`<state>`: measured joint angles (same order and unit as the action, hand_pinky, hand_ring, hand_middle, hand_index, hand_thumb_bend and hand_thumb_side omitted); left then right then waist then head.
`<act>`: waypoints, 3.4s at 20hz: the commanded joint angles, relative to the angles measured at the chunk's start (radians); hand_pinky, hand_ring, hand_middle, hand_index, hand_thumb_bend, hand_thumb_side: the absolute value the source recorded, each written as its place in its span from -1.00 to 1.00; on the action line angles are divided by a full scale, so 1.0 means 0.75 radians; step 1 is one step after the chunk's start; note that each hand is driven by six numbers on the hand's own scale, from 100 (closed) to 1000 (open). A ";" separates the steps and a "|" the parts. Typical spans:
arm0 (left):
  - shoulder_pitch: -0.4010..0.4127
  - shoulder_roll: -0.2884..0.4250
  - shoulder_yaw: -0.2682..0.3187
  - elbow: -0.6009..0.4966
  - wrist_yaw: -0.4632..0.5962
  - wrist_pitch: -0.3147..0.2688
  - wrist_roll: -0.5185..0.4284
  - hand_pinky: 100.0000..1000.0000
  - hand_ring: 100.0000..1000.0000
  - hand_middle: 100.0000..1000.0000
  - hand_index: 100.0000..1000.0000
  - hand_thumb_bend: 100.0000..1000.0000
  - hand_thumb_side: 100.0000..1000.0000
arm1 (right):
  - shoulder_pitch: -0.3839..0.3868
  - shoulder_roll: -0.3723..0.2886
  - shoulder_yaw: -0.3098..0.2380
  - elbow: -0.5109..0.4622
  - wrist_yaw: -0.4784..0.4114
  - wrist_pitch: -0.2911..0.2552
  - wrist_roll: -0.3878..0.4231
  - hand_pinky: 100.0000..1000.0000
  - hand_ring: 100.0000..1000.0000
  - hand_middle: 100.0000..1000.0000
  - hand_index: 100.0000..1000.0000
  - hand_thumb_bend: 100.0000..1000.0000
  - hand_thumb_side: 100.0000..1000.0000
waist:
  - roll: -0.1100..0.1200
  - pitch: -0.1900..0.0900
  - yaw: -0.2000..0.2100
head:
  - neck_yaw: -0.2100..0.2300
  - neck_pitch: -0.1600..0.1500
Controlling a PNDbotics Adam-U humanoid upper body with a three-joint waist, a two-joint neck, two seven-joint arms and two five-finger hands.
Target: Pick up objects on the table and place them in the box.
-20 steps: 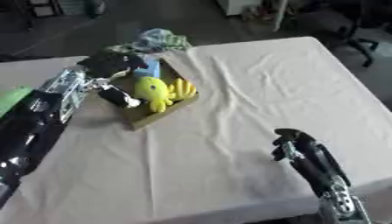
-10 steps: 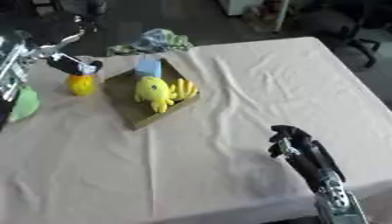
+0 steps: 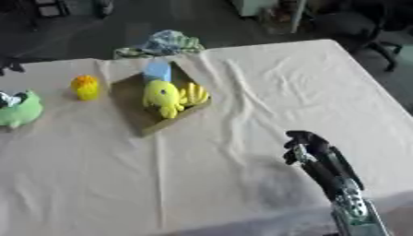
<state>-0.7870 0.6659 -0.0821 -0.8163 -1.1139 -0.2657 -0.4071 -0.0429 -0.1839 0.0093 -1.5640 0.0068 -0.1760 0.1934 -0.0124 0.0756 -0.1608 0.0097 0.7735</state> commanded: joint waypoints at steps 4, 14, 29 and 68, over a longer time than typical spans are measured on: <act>-0.003 0.043 0.029 0.038 -0.021 0.001 -0.059 0.51 0.44 0.55 0.72 -0.57 -0.37 | -0.008 -0.031 -0.007 -0.014 0.003 -0.003 -0.001 -0.09 -0.04 0.01 0.45 -1.00 0.00 | 0.000 -0.005 0.000 | 0.001 -0.005; 0.043 -0.018 0.067 0.059 -0.089 0.117 0.124 0.36 0.21 0.34 0.60 -0.75 -0.58 | -0.008 -0.025 -0.004 -0.010 -0.001 -0.002 -0.001 -0.09 -0.04 0.01 0.45 -1.00 0.01 | -0.009 0.000 -0.008 | -0.004 -0.005; 0.072 -0.045 0.043 0.167 -0.144 0.089 0.201 0.63 0.56 0.68 0.78 -0.54 -0.26 | -0.007 -0.024 -0.005 -0.009 0.000 -0.002 -0.002 -0.09 -0.04 0.01 0.45 -1.00 0.01 | -0.011 0.000 -0.009 | -0.005 -0.005; -0.157 -0.474 -0.169 -0.072 -0.134 -0.090 0.367 -0.15 -0.41 -0.48 -0.08 -1.00 -0.68 | -0.001 -0.011 0.019 0.000 -0.009 0.001 0.022 -0.09 -0.04 0.01 0.45 -1.00 0.04 | -0.031 -0.010 -0.066 | 0.033 -0.005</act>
<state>-0.8873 0.3102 -0.2076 -0.8717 -1.1933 -0.3263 -0.1335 -0.0352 -0.1811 0.0249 -1.5562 0.0057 -0.1722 0.2067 -0.0199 0.0756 -0.2098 0.0302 0.7735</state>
